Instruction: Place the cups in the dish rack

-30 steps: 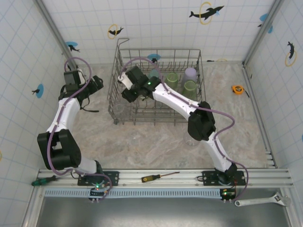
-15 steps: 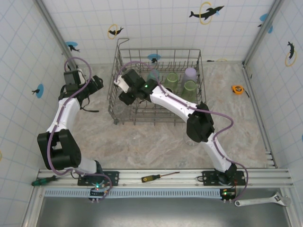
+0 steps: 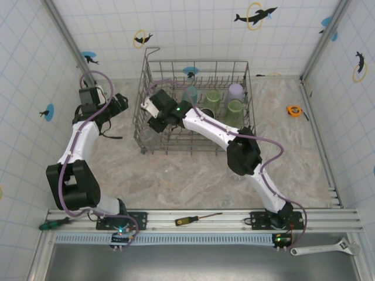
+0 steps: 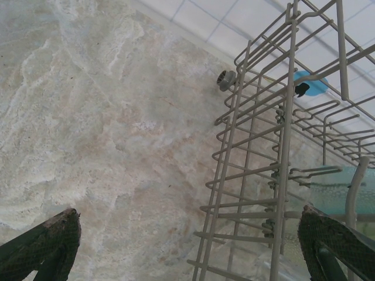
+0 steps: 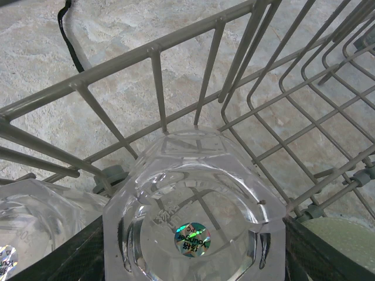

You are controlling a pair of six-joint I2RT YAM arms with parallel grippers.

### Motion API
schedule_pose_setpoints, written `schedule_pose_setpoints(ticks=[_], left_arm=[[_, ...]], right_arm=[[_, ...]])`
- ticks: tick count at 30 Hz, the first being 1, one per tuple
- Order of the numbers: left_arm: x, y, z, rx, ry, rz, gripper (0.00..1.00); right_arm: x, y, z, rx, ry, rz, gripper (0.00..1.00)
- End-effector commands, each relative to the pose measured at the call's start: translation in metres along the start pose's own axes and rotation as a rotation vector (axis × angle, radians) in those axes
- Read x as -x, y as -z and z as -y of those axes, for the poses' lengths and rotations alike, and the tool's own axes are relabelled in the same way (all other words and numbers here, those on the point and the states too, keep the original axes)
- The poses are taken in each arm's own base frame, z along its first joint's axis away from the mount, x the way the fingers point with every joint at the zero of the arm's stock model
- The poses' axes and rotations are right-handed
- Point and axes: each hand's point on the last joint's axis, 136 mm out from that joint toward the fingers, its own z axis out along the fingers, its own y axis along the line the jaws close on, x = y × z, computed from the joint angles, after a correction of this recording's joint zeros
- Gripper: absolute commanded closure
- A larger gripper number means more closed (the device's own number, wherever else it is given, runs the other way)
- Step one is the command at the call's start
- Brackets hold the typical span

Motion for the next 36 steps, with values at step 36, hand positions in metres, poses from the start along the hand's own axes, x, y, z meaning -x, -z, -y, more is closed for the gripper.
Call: schedule_pose_setpoints(ticks=[36], left_arm=[[0.054,0.084,0.041,0.063,-0.084,0.219,0.02]], right_arm=[[0.045,0.178,0.123,-0.219,-0.324,0.265,0.00]])
